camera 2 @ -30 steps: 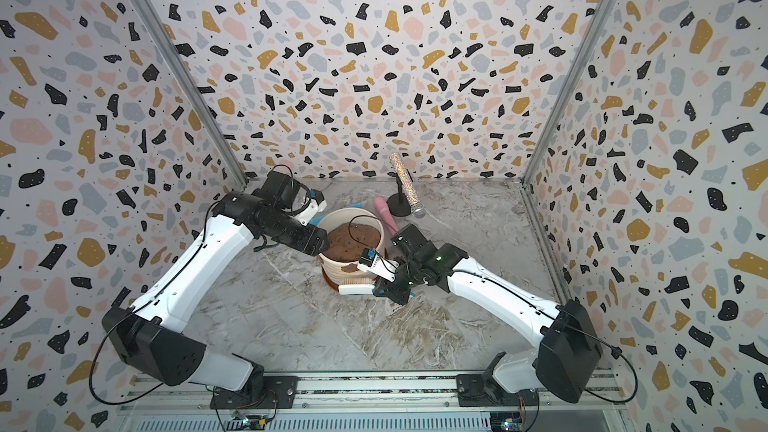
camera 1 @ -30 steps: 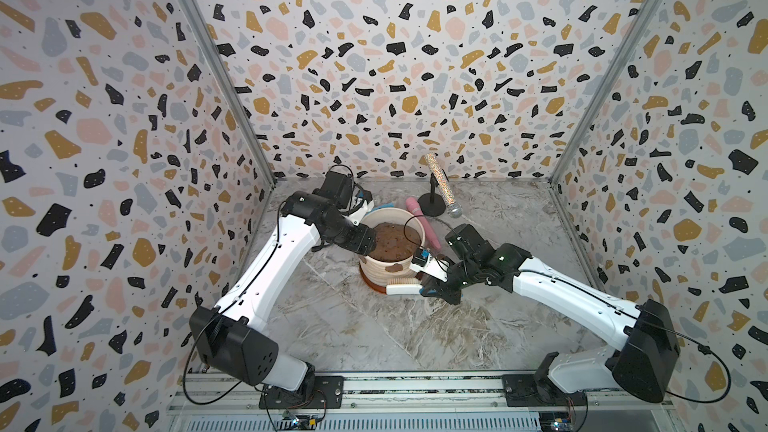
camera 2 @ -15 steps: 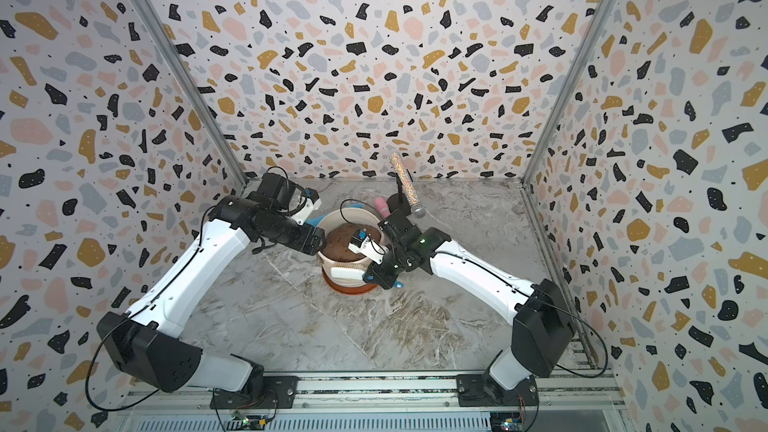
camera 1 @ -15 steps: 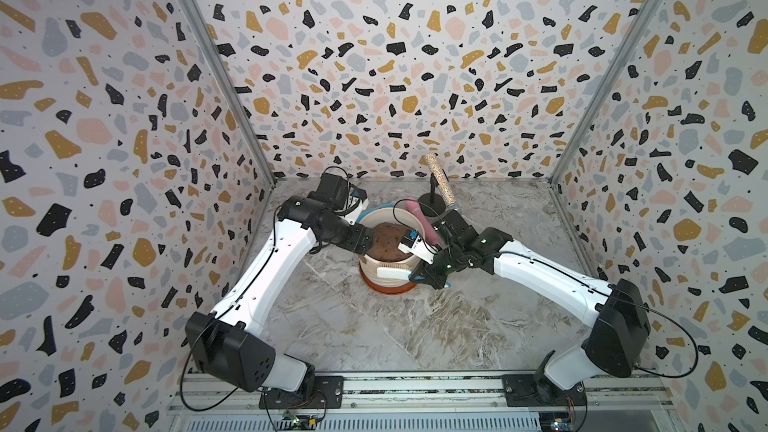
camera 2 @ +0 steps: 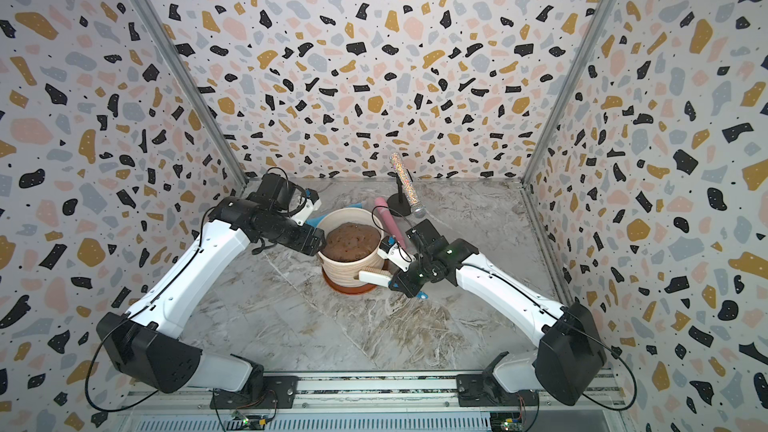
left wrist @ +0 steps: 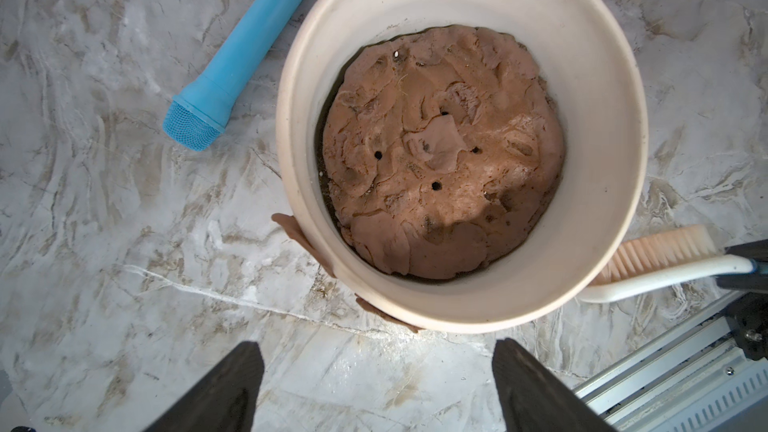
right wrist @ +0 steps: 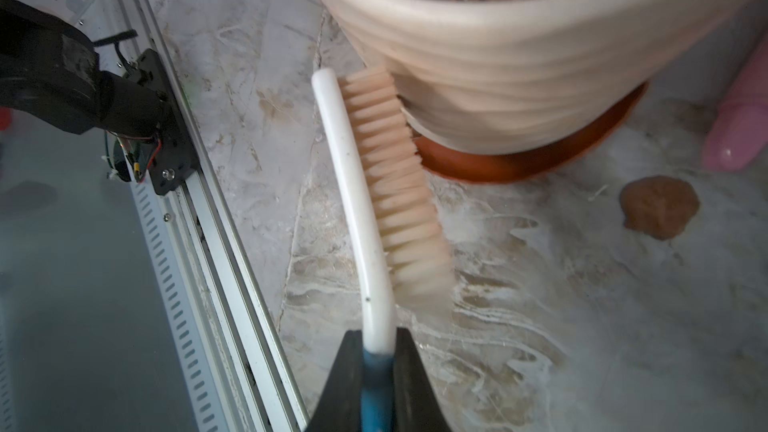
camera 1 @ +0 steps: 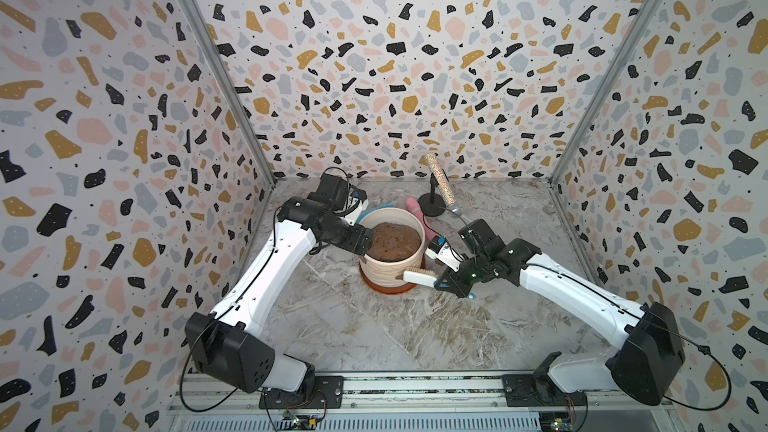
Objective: Scrub the dried mud off the ceramic pot
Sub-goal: Brush off the soil from the pot, then rotate the pot on the tray.
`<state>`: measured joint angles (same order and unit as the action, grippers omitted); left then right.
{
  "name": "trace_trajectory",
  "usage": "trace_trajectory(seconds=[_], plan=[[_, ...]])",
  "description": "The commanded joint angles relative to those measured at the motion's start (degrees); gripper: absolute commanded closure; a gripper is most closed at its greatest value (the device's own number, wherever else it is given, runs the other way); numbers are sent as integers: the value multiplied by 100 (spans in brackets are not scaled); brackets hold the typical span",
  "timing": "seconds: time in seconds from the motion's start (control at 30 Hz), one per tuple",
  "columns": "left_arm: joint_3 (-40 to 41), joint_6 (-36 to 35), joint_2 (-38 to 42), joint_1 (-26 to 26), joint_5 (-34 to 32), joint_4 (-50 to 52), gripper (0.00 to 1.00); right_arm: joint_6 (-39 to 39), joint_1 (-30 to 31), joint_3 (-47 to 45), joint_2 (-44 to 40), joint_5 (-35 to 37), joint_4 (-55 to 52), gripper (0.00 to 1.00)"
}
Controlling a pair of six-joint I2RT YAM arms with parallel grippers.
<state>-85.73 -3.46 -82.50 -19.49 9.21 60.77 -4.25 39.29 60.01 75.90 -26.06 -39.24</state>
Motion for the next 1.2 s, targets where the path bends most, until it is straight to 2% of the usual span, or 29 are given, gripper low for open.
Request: trace_trajectory(seconds=[0.0, 0.13, 0.37, 0.5, 0.6, 0.67, 0.8, 0.97, 1.0, 1.07, 1.1, 1.17], plan=[[15, -243, 127, 41, 415, -40, 9, 30, -35, -183, -604, 331, -680, 100], [-111, -540, 53, 35, 933, 95, 9, 124, -34, -474, -1323, 639, -1100, 100], [-497, -1027, -145, -3, 1246, 410, 11, -59, -26, -457, -1664, 280, -1299, 100], [-595, -1617, -219, -279, 1023, 566, 14, 346, -26, -275, -1566, 512, -768, 100], [-750, -2676, -298, -773, 509, 878, 18, 1070, -117, -96, -1609, 1160, -405, 100], [-762, -3363, -334, -1132, 15, 1038, 19, 1464, -400, 103, -1587, 1405, -473, 100], [-824, -4365, -600, -1592, -518, 1205, 19, 2080, -1234, 236, -1652, 1228, -551, 100], [-1271, -4692, -1289, -1616, -388, 1499, 18, 2187, -1504, 216, -1785, 901, -544, 100], [-1335, -4725, -1466, -1619, -460, 1551, 20, 2189, -1525, 206, -1817, 860, -549, 100], [-1471, -4728, -1747, -1618, -554, 1652, 33, 2188, -1548, 183, -1868, 806, -551, 100], [-1536, -4725, -1836, -1619, -537, 1701, 36, 2179, -1561, 170, -1902, 767, -545, 100], [-1578, -4727, -1919, -1620, -442, 1718, 36, 2161, -1569, 140, -1957, 691, -557, 100]])
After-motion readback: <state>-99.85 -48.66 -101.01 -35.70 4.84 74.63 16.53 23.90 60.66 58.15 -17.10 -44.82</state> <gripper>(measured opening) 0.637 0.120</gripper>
